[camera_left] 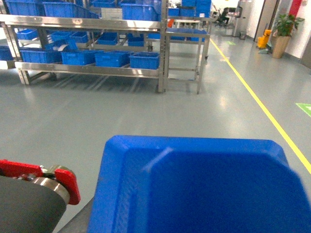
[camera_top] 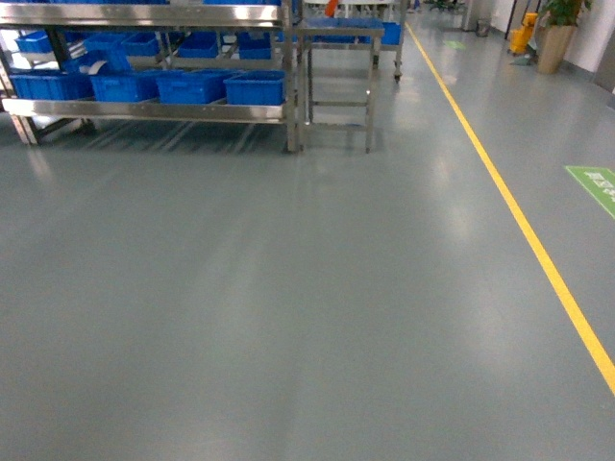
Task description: Sort blue parts and orange caps into right shelf containers
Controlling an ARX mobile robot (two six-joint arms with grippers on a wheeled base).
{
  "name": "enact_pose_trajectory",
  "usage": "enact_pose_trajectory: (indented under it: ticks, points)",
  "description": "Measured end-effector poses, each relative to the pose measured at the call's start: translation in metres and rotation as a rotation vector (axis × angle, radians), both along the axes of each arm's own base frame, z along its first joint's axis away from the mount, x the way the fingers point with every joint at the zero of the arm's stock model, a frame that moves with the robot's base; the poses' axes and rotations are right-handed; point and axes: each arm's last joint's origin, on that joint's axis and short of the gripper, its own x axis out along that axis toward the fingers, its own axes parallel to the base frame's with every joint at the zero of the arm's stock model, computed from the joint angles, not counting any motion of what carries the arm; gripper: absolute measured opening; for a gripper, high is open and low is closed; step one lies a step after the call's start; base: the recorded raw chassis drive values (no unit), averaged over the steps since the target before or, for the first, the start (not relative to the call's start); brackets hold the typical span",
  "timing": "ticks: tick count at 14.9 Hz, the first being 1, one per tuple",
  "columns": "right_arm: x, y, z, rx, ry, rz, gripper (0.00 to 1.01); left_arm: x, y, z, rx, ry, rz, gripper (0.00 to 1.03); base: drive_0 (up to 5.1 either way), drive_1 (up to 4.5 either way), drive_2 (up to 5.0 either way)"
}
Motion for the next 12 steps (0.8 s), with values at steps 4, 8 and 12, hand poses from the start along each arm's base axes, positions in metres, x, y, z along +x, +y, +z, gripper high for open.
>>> enact_pose_trajectory:
  ticks: [4, 8, 12]
  points:
    - [0.0, 0.0, 0.0, 0.0, 0.0, 0.0, 0.43, 0.0, 0.0, -0.0001, 0.0, 0.0, 0.0, 0.42, -1.7, -1.66, -1.7]
    - [0.0, 0.0, 0.0006, 0.0, -0.006, 0.0, 0.43, 0.0, -0.0002, 0.0002, 0.0, -0.003, -0.003, 0.42, -0.3, 2.86, -3.5]
    - [0.0, 0.0, 0.0, 0.0, 0.0, 0.0, 0.43, 0.0, -0.0002, 0.0001, 0.0, -0.002, -0.002, 0.42, 0.1, 4.39, -4.1]
